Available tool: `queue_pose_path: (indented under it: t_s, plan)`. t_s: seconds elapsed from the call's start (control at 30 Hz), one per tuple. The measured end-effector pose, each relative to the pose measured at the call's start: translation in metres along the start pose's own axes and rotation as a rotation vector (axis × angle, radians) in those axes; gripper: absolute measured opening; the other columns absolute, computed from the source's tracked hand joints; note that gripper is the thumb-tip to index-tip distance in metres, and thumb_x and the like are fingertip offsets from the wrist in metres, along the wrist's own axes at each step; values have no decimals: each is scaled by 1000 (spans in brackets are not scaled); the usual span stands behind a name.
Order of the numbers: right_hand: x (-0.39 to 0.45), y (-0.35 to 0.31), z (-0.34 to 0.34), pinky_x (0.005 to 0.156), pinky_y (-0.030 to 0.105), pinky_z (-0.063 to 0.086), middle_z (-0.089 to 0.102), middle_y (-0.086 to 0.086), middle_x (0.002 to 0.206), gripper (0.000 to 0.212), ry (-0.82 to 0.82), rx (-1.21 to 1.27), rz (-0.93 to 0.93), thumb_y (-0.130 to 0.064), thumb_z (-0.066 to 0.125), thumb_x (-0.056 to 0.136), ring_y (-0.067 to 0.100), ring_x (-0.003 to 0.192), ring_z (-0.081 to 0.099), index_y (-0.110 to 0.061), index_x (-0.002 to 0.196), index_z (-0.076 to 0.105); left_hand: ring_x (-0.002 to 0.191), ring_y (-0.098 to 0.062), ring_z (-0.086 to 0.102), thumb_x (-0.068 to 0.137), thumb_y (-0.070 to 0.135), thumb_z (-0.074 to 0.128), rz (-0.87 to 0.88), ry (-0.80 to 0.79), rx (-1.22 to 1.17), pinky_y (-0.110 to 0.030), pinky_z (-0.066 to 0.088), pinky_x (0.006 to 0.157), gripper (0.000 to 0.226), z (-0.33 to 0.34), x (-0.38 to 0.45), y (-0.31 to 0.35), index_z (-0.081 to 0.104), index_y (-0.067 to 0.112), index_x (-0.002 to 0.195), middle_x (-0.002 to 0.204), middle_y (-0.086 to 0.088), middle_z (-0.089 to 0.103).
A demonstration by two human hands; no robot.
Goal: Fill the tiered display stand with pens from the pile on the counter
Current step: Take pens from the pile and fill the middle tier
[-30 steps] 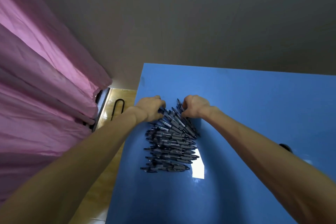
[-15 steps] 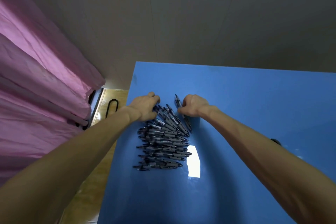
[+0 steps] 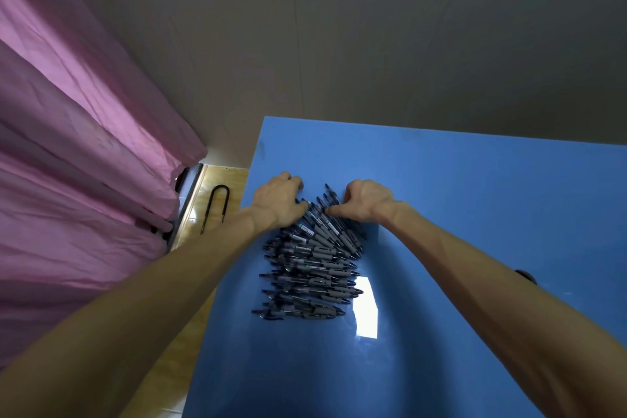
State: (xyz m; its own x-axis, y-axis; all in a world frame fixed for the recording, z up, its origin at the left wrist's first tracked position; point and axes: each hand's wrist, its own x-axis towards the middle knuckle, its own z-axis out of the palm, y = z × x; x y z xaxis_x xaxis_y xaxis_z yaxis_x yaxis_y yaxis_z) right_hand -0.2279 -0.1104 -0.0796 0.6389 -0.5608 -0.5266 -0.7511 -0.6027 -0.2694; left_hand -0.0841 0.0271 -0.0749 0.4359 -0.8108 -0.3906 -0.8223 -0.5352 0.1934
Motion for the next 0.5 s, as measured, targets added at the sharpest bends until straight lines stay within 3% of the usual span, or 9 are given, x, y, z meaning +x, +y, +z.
queue_pose_path:
  t_s: [0.2,0.33,0.5]
  plan:
    - [1,-10,-6,66,28,43,61,-3,75,48,24,-192,-33,-67,69,77,20,78,62,-21,76,56,120,-27,55,92,38,70,179,-74,132,-40,47,94,55,-5,10,0,52,22,142,136,-3,50]
    - [-2,-20,-5,68,29,43,53,-5,74,49,60,-323,-44,-66,67,81,17,77,57,-21,81,50,113,-26,58,90,35,73,202,-20,149,-37,47,89,49,-2,14,9,57,22,135,133,-3,51]
    - [-3,-15,-4,70,28,42,50,-5,71,49,83,-261,64,-67,65,81,18,80,57,-21,86,52,114,-32,57,92,25,66,162,-16,69,-41,49,89,50,3,18,18,51,17,139,136,-7,47]
